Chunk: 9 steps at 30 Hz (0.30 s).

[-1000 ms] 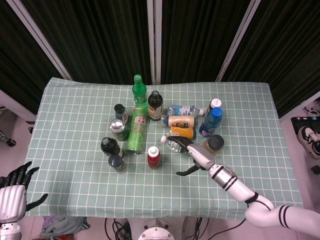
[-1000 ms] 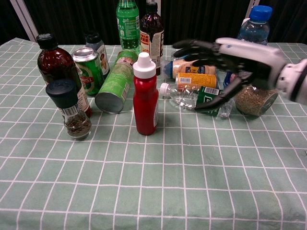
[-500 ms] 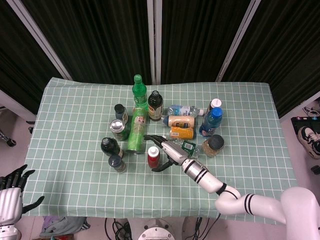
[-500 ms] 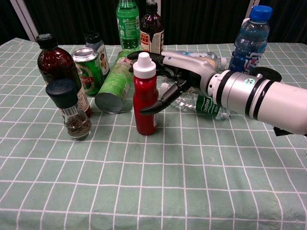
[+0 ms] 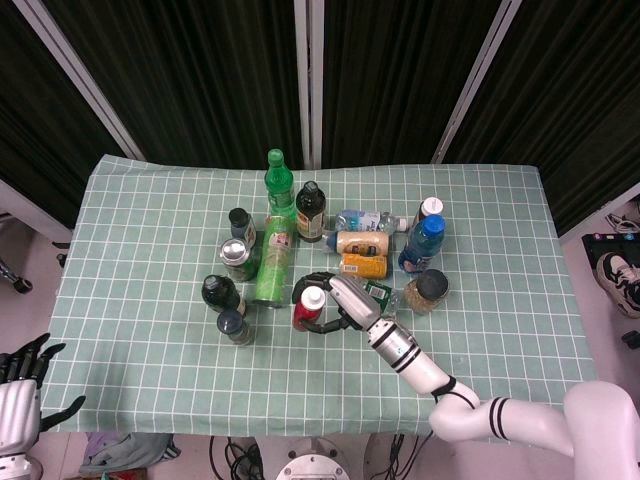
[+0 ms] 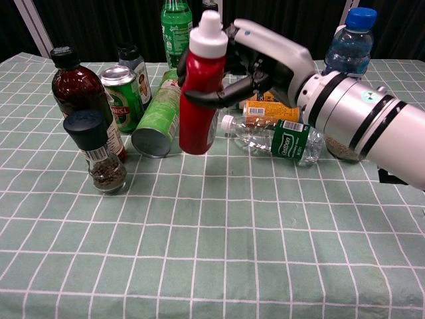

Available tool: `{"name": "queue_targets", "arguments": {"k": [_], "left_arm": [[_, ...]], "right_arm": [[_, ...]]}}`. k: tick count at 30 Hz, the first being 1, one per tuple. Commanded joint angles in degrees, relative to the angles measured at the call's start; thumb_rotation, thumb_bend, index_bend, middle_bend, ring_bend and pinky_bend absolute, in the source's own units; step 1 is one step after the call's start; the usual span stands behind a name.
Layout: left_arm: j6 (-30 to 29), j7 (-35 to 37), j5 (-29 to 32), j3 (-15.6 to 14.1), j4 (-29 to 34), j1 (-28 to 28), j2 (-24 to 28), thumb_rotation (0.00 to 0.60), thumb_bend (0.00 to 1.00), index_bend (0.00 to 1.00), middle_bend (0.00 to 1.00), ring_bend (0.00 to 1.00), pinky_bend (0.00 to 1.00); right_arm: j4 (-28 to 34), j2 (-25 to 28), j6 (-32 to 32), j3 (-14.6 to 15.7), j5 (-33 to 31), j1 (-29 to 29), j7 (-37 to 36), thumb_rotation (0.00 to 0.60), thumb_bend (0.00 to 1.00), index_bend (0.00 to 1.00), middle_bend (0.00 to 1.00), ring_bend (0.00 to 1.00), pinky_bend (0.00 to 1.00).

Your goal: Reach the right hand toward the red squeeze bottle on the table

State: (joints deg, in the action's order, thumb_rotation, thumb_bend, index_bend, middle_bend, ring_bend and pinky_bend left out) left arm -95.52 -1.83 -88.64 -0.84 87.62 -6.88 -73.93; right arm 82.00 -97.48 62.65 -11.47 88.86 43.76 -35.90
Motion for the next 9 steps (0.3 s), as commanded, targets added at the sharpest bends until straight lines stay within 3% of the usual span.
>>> {"name": "queue_targets", "arguments": {"k": [1, 9], "left_arm": [[0.09, -0.38, -0.24, 0.06, 0.3, 0.16, 0.01, 0.6, 0.0, 0.23, 0.11, 0.11, 0.16], [0.75, -1.08, -0.11, 0.36, 1.07, 0.57, 0.32, 0.6, 0.0, 0.23, 0.11, 0.11, 0.16]], "right_arm": [[7.52, 4.39, 4.69, 0.51, 4.67, -1.46, -2.07, 0.6, 0.6, 0.65, 0.62, 0.48, 0.58], [12.72, 6.07, 9.0, 1.48, 8.79, -1.55, -2.47, 0.6, 0.6, 0.65, 0.6, 0.48, 0.58]]}}
